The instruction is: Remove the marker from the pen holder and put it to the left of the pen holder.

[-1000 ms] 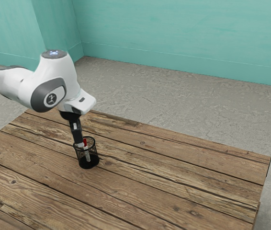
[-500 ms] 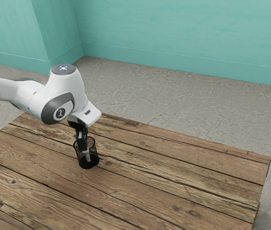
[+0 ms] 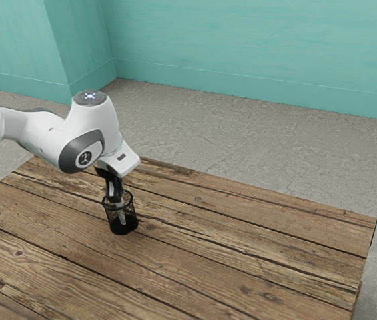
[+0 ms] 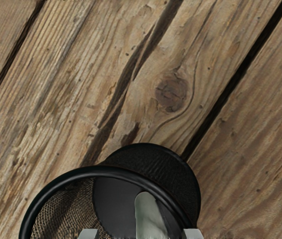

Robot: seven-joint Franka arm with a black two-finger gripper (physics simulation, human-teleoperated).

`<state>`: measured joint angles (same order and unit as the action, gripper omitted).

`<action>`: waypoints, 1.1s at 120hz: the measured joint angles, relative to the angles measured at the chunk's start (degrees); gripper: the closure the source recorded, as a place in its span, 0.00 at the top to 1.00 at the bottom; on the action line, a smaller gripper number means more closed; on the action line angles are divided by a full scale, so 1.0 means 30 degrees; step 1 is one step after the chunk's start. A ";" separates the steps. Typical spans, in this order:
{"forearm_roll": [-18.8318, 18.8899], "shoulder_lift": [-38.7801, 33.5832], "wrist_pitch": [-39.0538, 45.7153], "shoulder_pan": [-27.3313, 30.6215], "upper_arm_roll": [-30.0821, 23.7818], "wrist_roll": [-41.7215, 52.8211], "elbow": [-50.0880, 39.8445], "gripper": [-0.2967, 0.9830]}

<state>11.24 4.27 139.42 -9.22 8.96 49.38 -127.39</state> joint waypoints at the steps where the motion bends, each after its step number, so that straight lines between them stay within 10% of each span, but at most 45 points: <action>1: 0.0013 -0.0005 0.0001 0.0005 -0.0004 0.0009 0.0001 0.32; 29: 0.0214 -0.0606 -0.0566 -0.0074 0.0320 0.0113 0.0979 0.20; 57: 0.0295 -0.0105 -0.7649 0.0277 0.0377 -0.0884 0.8510 0.17; 102: 0.0657 1.1273 -1.9335 0.4108 0.0336 -0.4335 1.9002 0.15; 132: 0.0543 1.3782 -2.2061 0.4707 0.0092 -0.6383 2.0107 0.15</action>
<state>12.87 45.61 73.24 4.90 9.24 30.23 -67.07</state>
